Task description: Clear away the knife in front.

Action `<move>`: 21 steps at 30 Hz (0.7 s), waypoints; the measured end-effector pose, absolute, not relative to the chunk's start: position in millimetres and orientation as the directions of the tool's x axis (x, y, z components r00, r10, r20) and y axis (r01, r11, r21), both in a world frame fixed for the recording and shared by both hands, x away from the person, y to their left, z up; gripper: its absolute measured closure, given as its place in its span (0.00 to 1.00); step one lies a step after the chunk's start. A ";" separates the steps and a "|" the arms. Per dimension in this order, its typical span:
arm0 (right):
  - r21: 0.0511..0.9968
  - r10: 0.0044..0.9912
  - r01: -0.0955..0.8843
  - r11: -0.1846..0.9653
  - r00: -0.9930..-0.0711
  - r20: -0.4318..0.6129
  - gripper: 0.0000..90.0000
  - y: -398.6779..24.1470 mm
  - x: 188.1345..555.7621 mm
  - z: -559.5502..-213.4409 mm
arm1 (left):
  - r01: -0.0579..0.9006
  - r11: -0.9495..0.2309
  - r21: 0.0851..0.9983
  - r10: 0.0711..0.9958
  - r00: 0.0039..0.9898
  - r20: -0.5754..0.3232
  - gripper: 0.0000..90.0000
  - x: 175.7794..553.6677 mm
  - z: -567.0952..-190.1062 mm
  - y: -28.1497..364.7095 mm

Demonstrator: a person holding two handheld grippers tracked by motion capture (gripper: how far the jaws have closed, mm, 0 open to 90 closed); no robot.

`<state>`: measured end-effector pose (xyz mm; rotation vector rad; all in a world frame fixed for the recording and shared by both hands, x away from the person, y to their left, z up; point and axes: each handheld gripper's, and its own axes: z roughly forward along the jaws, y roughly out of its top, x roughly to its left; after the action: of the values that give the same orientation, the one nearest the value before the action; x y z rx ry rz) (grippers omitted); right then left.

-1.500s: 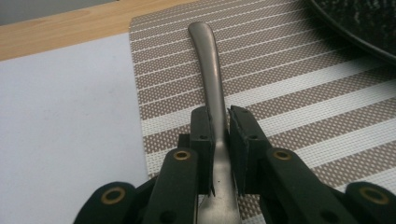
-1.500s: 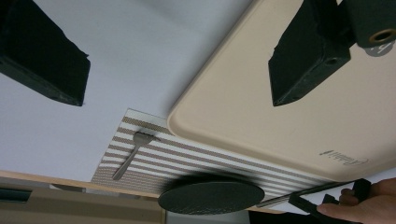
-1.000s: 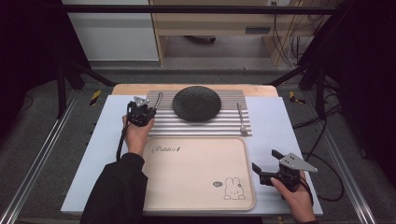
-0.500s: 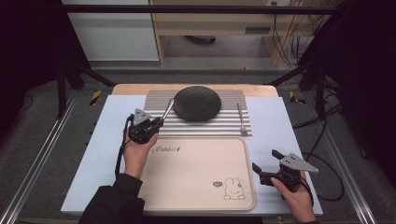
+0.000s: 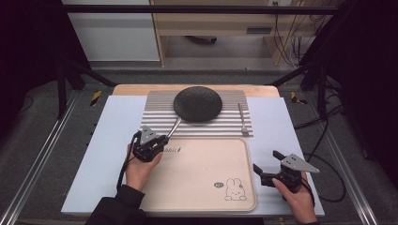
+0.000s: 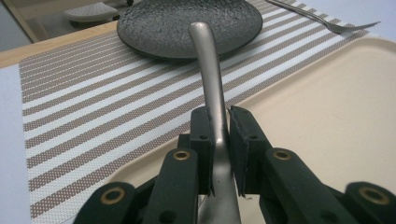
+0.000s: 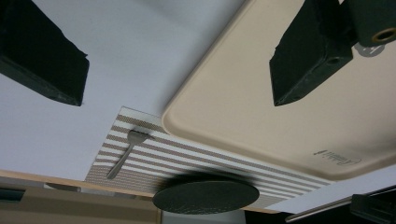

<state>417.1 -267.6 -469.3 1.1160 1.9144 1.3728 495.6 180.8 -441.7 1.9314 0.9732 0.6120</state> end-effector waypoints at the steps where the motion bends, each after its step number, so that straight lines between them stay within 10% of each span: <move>1: 0.938 0.853 0.316 0.143 -0.520 0.045 0.05 -267.5 417.1 -469.4 | 0.391 -0.324 0.861 0.816 0.576 0.046 0.89 494.5 -442.2 179.9; 21: 0.940 0.849 0.307 0.151 -0.527 0.036 0.05 -267.4 417.0 -468.2 | 0.388 -0.340 0.857 0.789 0.614 0.035 0.89 457.1 -447.8 178.4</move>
<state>417.0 -267.4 -468.2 1.0984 1.9183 1.3744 457.1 178.4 -447.8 1.9552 0.9320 0.5716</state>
